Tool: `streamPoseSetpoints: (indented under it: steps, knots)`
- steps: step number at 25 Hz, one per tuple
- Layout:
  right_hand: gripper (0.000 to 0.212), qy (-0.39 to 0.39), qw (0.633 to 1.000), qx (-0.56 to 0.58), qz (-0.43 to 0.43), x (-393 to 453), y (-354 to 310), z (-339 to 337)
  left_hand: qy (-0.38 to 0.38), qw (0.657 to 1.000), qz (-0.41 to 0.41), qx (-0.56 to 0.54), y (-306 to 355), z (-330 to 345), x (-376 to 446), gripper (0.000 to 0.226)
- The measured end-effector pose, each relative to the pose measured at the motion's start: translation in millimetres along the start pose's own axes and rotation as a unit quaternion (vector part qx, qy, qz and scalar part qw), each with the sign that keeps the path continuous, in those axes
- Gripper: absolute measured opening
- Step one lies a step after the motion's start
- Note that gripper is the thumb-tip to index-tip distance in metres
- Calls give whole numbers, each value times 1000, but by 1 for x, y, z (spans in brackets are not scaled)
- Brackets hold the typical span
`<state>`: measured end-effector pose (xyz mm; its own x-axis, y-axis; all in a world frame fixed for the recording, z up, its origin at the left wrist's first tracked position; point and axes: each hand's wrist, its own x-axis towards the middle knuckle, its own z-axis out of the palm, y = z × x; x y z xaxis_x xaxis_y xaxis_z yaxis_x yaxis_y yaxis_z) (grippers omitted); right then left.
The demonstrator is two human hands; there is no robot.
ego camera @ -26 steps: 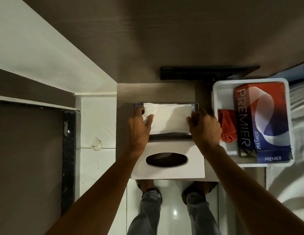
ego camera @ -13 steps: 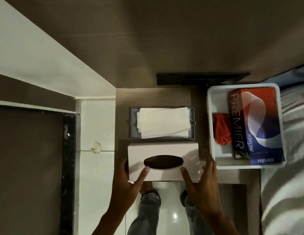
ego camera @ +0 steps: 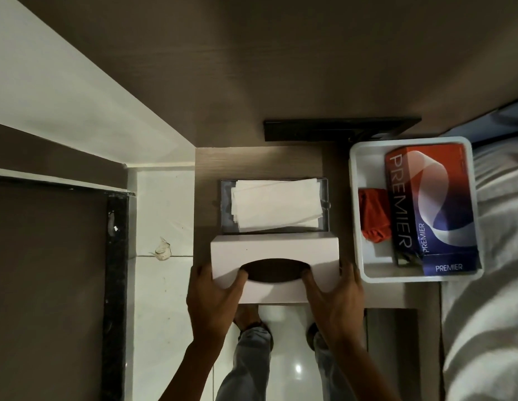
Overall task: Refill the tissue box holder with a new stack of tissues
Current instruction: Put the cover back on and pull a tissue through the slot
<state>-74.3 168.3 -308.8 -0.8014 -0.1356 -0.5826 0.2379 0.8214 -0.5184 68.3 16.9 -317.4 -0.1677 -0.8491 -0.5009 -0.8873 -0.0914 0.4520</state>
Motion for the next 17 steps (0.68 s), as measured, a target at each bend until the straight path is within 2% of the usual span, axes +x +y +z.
streamPoseSetpoints:
  steps: [3,5,10,17]
  knots:
    - [72,40,996,0,-76,1,-22,-13,35,997,61,-19,20,-20,4,79]
    - [72,40,995,-1,-97,17,-42,-17,44,997,68,-21,41,-25,18,75]
    - [74,48,996,-10,-71,63,-82,-11,29,997,69,-26,89,-12,63,67]
    - [73,11,999,-4,-50,94,-94,0,13,998,60,-4,94,4,90,65]
